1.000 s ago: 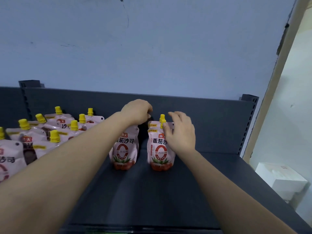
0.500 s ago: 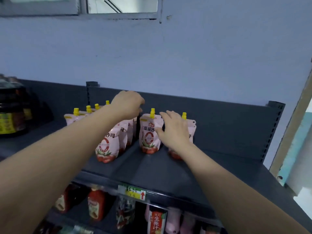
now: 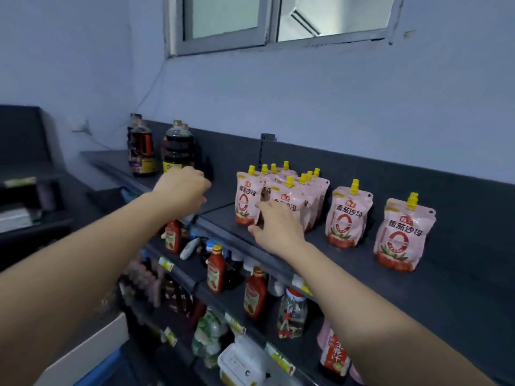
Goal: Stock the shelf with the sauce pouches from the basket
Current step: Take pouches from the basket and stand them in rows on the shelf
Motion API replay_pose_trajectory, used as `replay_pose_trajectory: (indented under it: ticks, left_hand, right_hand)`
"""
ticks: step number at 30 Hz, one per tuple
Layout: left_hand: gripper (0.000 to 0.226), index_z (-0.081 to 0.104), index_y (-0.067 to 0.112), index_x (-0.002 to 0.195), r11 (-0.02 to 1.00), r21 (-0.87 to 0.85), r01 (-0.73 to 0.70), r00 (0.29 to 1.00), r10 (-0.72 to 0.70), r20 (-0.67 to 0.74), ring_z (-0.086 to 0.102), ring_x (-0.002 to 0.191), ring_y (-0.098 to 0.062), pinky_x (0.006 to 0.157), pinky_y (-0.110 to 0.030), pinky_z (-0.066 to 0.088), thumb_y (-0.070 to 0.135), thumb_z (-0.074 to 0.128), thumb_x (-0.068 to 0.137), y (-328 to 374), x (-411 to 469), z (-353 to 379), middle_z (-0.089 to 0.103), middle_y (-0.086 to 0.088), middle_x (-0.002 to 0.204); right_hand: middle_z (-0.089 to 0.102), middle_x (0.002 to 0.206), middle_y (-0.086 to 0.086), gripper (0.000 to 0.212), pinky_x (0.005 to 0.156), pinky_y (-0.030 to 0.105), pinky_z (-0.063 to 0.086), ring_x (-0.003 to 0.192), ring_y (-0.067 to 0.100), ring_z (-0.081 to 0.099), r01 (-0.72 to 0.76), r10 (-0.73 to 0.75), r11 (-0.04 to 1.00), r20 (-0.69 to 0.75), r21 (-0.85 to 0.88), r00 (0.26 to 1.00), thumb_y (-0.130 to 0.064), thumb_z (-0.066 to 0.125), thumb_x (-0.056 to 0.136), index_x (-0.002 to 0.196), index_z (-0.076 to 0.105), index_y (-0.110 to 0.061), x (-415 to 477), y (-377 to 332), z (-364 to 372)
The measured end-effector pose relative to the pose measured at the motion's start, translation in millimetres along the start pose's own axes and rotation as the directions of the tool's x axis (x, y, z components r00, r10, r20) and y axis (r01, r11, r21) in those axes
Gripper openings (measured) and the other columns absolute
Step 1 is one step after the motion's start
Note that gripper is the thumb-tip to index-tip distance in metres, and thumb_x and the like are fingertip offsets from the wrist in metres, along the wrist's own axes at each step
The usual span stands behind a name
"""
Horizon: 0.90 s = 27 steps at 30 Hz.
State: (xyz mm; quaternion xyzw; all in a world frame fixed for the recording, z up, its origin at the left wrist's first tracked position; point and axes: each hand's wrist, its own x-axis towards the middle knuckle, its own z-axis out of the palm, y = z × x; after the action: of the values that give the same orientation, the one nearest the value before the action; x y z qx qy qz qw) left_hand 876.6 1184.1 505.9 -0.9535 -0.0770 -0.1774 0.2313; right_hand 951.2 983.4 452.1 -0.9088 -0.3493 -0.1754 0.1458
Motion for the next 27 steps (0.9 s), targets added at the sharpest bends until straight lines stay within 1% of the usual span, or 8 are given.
replay_pose_trajectory:
  ticks: [2,4,8,13,17,22,25,27]
  left_hand:
    - [0.023,0.064,0.019,0.108,0.998,0.015,0.054,0.998,-0.054,0.044,0.055,0.11,-0.024,0.084,-0.037,0.044,0.028,0.053,0.09,-24.9,-26.2,19.0,0.061,-0.001,0.111]
    - [0.023,0.065,0.02,0.107,0.993,0.036,0.109,0.99,-0.112,0.091,0.056,0.108,-0.023,0.084,-0.037,0.044,0.024,0.052,0.088,-49.1,-51.2,38.1,0.062,-0.001,0.11]
    - [0.024,0.064,0.021,0.109,0.979,0.092,0.18,0.957,-0.196,0.215,0.055,0.11,-0.022,0.085,-0.035,0.042,0.03,0.054,0.09,-98.8,-97.5,77.2,0.061,0.0,0.112]
    - [0.022,0.064,0.02,0.106,0.965,0.121,0.234,0.913,-0.26,0.315,0.055,0.11,-0.023,0.085,-0.036,0.042,0.025,0.051,0.088,-158.5,-148.2,129.2,0.062,0.0,0.111]
    - [0.024,0.064,0.02,0.109,0.954,0.123,0.272,0.867,-0.299,0.399,0.055,0.11,-0.023,0.083,-0.035,0.041,0.024,0.051,0.089,-200.9,-177.9,171.5,0.062,-0.001,0.113]
    - [0.028,0.063,0.012,0.11,0.943,0.103,0.317,0.817,-0.326,0.475,0.055,0.111,-0.026,0.085,-0.035,0.041,0.024,0.048,0.09,-243.1,-203.3,222.4,0.062,-0.006,0.117]
    - [0.032,0.063,0.01,0.111,0.931,0.079,0.356,0.772,-0.34,0.538,0.054,0.113,-0.028,0.089,-0.036,0.04,0.031,0.045,0.094,-264.6,-212.7,250.6,0.062,-0.009,0.119]
    - [0.029,0.063,0.012,0.111,0.923,0.078,0.377,0.738,-0.35,0.576,0.055,0.113,-0.028,0.088,-0.036,0.041,0.028,0.047,0.094,-277.6,-217.6,272.4,0.062,-0.009,0.119]
  right_hand:
    - [0.051,0.134,0.006,0.05,0.098,0.042,0.038,0.126,0.03,0.042,0.039,-0.04,0.999,0.042,0.016,0.998,-0.041,0.058,0.089,0.132,0.047,-0.019,5.8,-25.1,16.3]
    - [0.05,0.135,0.006,0.052,0.099,0.041,0.039,0.127,0.03,0.042,0.082,-0.084,0.996,0.091,0.03,0.992,-0.042,0.057,0.09,0.135,0.045,-0.019,11.8,-51.4,33.9]
    - [0.054,0.128,0.006,0.048,0.096,0.041,0.04,0.123,0.031,0.046,0.17,-0.174,0.985,0.156,0.043,0.972,-0.043,0.058,0.087,0.129,0.05,-0.019,23.5,-109.0,76.0]
    - [0.054,0.128,0.008,0.048,0.099,0.045,0.04,0.123,0.032,0.044,0.238,-0.252,0.968,0.24,0.086,0.937,-0.043,0.056,0.088,0.129,0.049,-0.018,40.0,-182.3,129.9]
    - [0.054,0.128,0.008,0.045,0.1,0.042,0.04,0.124,0.031,0.045,0.266,-0.291,0.956,0.304,0.122,0.907,-0.041,0.057,0.088,0.126,0.052,-0.018,56.9,-235.1,175.7]
    - [0.056,0.122,0.008,0.043,0.092,0.04,0.043,0.118,0.031,0.049,0.265,-0.301,0.953,0.363,0.146,0.882,-0.042,0.06,0.086,0.122,0.053,-0.019,81.6,-288.5,229.4]
    - [0.057,0.127,0.006,0.041,0.094,0.04,0.044,0.117,0.03,0.051,0.263,-0.313,0.949,0.402,0.175,0.86,-0.041,0.061,0.085,0.119,0.056,-0.019,97.3,-314.2,261.7]
    - [0.057,0.128,0.006,0.044,0.097,0.04,0.043,0.12,0.029,0.049,0.264,-0.32,0.947,0.435,0.186,0.842,-0.042,0.06,0.086,0.125,0.054,-0.022,108.5,-327.8,284.7]
